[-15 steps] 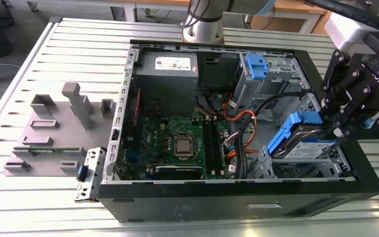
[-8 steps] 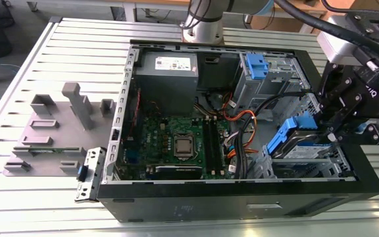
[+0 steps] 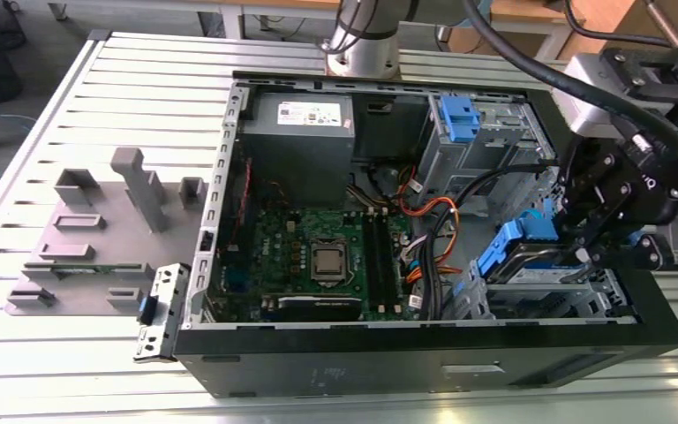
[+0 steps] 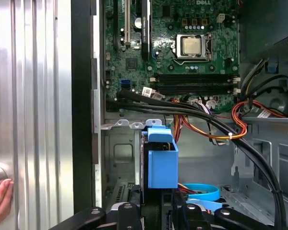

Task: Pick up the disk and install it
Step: 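Insert the disk into the insertion slot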

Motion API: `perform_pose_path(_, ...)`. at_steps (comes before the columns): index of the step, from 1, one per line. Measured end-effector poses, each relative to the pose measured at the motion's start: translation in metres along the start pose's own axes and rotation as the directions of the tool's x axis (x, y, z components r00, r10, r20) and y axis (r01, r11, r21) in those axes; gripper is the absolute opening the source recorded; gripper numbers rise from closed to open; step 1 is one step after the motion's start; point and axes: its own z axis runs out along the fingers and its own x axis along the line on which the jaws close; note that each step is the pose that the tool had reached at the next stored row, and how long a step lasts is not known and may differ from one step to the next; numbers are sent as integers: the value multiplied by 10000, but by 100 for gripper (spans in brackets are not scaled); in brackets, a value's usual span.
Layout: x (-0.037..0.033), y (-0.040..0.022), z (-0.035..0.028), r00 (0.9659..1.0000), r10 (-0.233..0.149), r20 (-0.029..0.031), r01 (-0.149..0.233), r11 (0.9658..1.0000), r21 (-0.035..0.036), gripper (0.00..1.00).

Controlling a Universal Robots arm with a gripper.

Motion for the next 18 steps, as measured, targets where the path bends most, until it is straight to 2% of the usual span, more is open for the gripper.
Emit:
perform_pose_path(16,7,-1,292,10000,0,-48,0,10000,2,35)
perform_pose_path(18,7,-1,326,10000,0,-68,0,10000,3,35)
